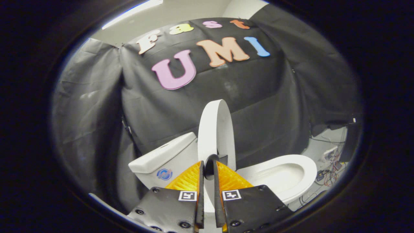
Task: Open the toilet lid.
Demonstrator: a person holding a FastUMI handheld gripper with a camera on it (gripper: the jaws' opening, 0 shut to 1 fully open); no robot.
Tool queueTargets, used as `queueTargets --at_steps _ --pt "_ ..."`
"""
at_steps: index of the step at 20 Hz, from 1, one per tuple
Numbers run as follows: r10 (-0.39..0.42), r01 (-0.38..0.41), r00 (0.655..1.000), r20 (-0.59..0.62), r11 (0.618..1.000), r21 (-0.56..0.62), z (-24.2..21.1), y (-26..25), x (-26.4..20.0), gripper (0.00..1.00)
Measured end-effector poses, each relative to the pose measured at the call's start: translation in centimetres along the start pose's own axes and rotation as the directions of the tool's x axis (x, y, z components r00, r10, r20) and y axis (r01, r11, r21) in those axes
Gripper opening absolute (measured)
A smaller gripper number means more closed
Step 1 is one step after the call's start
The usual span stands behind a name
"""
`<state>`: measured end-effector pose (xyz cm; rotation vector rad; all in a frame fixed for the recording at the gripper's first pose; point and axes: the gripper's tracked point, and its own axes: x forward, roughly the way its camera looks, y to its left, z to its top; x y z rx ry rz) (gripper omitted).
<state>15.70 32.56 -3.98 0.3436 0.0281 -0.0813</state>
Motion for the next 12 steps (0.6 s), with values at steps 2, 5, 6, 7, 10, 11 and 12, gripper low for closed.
queueTargets --at_steps 2,5,6,7,10,11,12 --pt "0.051 -0.052 0.999 -0.018 0.998 -0.037 -0.2 1.9 0.7 0.17" --pt "0.115 -0.117 0.993 -0.037 0.991 -0.058 -0.9 4.1 1.4 0.18" --pt "0.134 -0.137 0.990 -0.044 0.988 -0.069 -1.3 4.7 1.4 0.18" --pt "0.151 -0.155 0.987 -0.053 0.984 -0.085 -1.5 5.3 1.6 0.18" --pt "0.197 -0.205 0.977 -0.077 0.973 -0.109 -2.5 7.3 2.1 0.18" --pt "0.211 -0.220 0.974 -0.084 0.969 -0.110 -2.7 7.8 2.3 0.18" --pt "0.226 -0.236 0.970 -0.094 0.965 -0.113 -3.0 8.4 2.5 0.18"
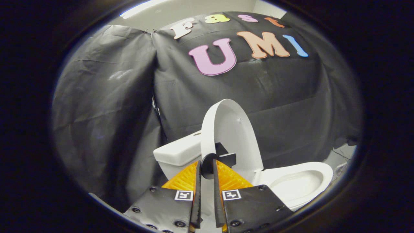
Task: Open the toilet lid.
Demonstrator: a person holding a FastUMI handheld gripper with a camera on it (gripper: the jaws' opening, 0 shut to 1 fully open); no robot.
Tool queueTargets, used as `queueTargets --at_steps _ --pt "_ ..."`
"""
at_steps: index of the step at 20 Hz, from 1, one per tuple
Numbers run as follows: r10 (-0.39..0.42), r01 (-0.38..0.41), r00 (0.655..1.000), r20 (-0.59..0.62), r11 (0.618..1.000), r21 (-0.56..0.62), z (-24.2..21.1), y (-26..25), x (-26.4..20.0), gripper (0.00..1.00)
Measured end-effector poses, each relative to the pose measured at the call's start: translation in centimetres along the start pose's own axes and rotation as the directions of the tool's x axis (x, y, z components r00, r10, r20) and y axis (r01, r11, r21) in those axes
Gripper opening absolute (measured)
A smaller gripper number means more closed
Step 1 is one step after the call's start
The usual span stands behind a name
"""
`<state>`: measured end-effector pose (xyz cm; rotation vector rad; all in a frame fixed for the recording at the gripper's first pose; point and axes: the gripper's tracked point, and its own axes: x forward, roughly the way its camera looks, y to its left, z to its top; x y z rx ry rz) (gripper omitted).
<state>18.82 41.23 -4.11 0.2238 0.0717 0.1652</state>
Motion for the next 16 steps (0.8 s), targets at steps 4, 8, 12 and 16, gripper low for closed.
queueTargets --at_steps 4,8,12,16 --pt "0.032 -0.032 0.999 -0.015 0.999 -0.020 -0.8 1.0 0.3 0.18" --pt "0.059 -0.060 0.998 -0.026 0.998 -0.028 -1.2 1.6 0.8 0.18" --pt "0.084 -0.086 0.996 -0.037 0.996 -0.038 -1.6 2.3 1.3 0.18" --pt "0.085 -0.086 0.996 -0.029 0.996 -0.035 -1.3 2.0 1.1 0.18"
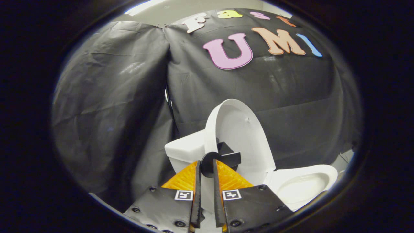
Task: Open the toilet lid.
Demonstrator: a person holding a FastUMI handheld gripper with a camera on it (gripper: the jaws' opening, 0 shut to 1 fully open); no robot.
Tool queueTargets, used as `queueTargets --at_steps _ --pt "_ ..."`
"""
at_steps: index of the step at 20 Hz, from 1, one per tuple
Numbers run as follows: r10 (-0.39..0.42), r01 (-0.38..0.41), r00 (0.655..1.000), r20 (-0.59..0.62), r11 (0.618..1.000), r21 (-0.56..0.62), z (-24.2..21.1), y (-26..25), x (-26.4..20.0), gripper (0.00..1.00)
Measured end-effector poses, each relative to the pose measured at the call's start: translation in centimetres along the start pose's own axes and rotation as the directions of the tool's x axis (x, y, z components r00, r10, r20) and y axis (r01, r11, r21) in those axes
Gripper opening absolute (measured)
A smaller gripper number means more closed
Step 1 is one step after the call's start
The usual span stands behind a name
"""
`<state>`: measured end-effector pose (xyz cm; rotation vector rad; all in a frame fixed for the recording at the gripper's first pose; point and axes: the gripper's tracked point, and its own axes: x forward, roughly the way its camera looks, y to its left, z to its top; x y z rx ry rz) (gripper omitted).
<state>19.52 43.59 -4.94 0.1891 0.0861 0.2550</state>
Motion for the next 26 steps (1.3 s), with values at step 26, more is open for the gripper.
queueTargets --at_steps 26 --pt "-0.256 0.248 0.942 0.216 0.967 0.066 8.3 -14.8 -8.5 0.46"
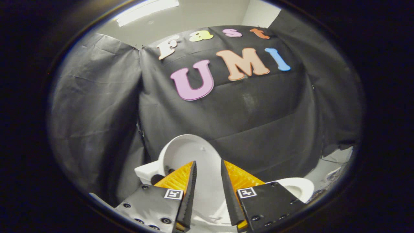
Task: Open the toilet lid.
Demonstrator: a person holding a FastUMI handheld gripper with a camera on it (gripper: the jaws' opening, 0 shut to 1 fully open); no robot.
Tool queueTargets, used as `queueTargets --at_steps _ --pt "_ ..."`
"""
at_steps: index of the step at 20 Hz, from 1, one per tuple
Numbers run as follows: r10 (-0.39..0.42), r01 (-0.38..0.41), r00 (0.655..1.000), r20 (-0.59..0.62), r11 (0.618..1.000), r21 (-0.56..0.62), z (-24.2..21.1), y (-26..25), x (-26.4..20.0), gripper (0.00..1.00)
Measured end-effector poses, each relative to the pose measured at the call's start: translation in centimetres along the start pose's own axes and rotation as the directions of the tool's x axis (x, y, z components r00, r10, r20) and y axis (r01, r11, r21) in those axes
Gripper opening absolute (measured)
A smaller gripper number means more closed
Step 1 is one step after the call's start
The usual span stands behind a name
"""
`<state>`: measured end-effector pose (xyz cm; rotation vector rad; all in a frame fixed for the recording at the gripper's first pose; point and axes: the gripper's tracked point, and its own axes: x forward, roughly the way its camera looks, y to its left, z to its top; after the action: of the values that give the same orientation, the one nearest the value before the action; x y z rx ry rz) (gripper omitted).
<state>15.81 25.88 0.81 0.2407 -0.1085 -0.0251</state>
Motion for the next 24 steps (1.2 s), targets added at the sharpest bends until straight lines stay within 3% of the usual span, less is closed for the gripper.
queueTargets --at_steps 5,8,14,18,24 --pt "-0.113 0.114 0.993 0.019 0.991 -0.071 4.3 -9.4 -1.1 0.46" --pt "-0.129 0.126 0.992 -0.012 0.982 -0.138 5.6 -13.5 -1.7 0.46" --pt "-0.053 0.024 0.992 -0.115 0.969 -0.247 5.6 -18.0 -2.6 0.47" --pt "-0.033 -0.050 0.970 -0.240 0.943 -0.330 3.5 -20.8 -4.3 0.47" --pt "-0.037 -0.045 0.967 -0.252 0.948 -0.314 2.6 -24.2 -5.7 0.47"
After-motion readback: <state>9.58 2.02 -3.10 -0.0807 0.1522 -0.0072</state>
